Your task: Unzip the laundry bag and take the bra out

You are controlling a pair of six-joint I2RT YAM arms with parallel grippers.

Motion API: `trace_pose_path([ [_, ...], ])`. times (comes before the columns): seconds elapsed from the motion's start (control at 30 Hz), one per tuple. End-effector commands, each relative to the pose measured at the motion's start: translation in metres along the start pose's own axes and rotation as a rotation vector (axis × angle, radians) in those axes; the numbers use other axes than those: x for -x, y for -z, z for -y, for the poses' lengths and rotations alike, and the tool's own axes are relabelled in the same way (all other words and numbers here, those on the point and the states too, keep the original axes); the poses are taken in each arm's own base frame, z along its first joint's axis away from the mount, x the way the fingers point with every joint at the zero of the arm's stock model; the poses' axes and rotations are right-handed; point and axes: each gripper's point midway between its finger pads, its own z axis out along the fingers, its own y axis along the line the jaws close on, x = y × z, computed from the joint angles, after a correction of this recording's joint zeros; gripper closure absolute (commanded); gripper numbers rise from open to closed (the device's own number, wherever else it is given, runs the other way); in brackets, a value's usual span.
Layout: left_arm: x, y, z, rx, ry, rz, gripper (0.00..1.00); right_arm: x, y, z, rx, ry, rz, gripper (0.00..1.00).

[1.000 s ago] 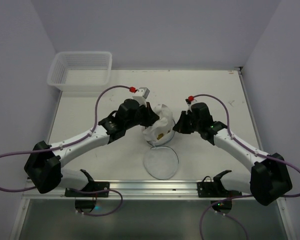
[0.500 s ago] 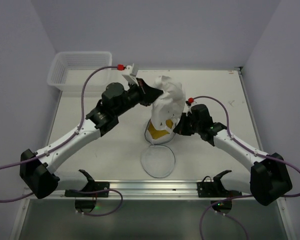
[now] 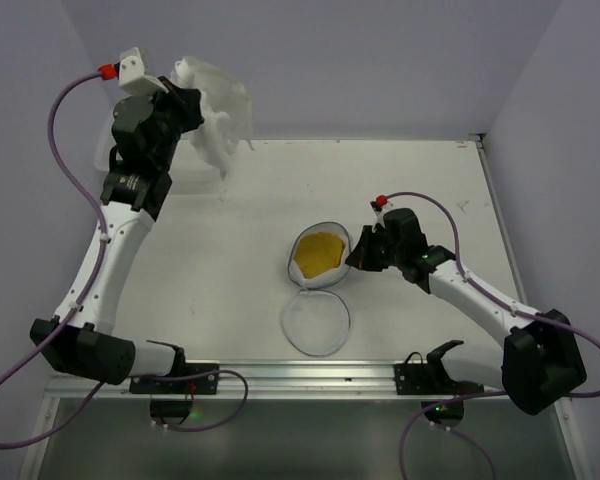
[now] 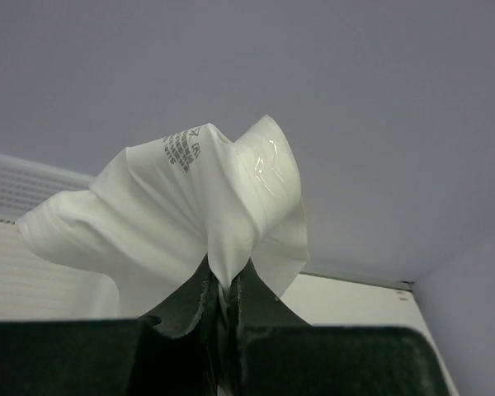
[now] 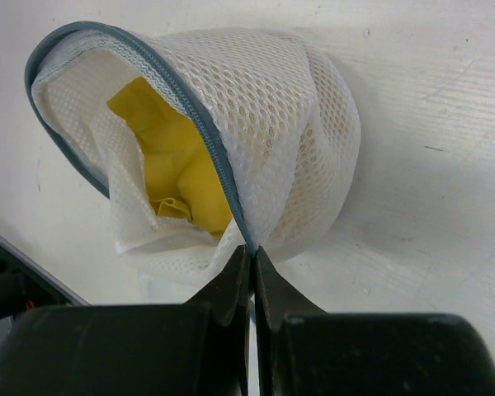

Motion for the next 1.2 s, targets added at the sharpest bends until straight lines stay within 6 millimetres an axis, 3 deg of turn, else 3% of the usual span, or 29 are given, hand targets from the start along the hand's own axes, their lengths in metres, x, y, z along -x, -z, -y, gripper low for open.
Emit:
trace_pose_path([
  [0.0, 0.003, -0.025, -0.066, 0.17, -0.047, 0.006, 1.0, 0.006, 0.006, -0.016, 0.083, 0.053, 0.021, 1.0],
  [0.03, -0.003, -0.036, -0.08, 0.199, -0.043, -0.006, 1.0, 0.006, 0.006, -0.016, 0.087, 0.059, 0.021, 1.0],
  [0.17, 0.006, -0.06, -0.127, 0.31, -0.063, 0.025, 1.0, 0.003, 0.005, -0.016, 0.096, 0.081, 0.008, 1.0],
  [0.4, -0.007, -0.102, -0.167, 0.395, -0.041, 0.035, 1.0, -0.002, 0.002, -0.016, 0.115, 0.1, -0.005, 1.0],
  [0.43, -0.023, -0.112, -0.179, 0.426, -0.028, 0.016, 1.0, -0.003, 0.001, -0.014, 0.112, 0.098, -0.008, 1.0],
  [0.47, -0.016, -0.114, -0.196, 0.459, -0.018, 0.035, 1.0, -0.004, 0.001, -0.015, 0.114, 0.097, -0.013, 1.0],
  [0.5, -0.023, -0.119, -0.207, 0.485, -0.009, 0.023, 1.0, -0.004, 0.001, -0.015, 0.115, 0.095, -0.015, 1.0],
  [0.53, -0.04, -0.126, -0.233, 0.535, 0.013, 0.004, 1.0, -0.005, 0.001, -0.014, 0.114, 0.094, -0.016, 1.0],
  [0.6, -0.051, -0.134, -0.255, 0.569, 0.032, -0.001, 1.0, -0.003, 0.002, -0.012, 0.097, 0.097, -0.012, 1.0],
  [0.63, -0.072, -0.14, -0.273, 0.598, 0.057, -0.028, 1.0, -0.002, 0.002, -0.011, 0.088, 0.102, -0.009, 1.0],
  [0.77, -0.092, -0.146, -0.331, 0.7, 0.101, -0.022, 1.0, 0.002, 0.007, -0.008, 0.061, 0.114, 0.009, 1.0],
  [0.9, -0.107, -0.149, -0.381, 0.763, 0.207, -0.008, 0.79, -0.002, 0.01, -0.007, 0.062, 0.107, 0.005, 1.0],
  [0.93, -0.103, -0.149, -0.391, 0.757, 0.256, 0.011, 0.73, -0.004, 0.01, -0.006, 0.057, 0.105, 0.001, 1.0],
  [0.97, -0.1, -0.15, -0.394, 0.746, 0.267, 0.02, 0.59, -0.003, 0.01, -0.006, 0.055, 0.105, 0.002, 1.0],
  [1.03, -0.093, -0.153, -0.39, 0.704, 0.263, 0.021, 0.41, -0.003, 0.01, -0.005, 0.052, 0.104, 0.004, 1.0],
  [1.07, -0.082, -0.157, -0.385, 0.675, 0.242, 0.045, 0.24, -0.002, 0.01, -0.006, 0.052, 0.104, 0.006, 1.0],
  [1.1, -0.068, -0.156, -0.375, 0.65, 0.224, 0.056, 0.17, -0.001, 0.01, -0.006, 0.052, 0.105, 0.009, 1.0],
  [1.17, -0.058, -0.153, -0.358, 0.598, 0.197, 0.04, 0.02, 0.003, 0.009, -0.006, 0.045, 0.097, 0.017, 1.0],
])
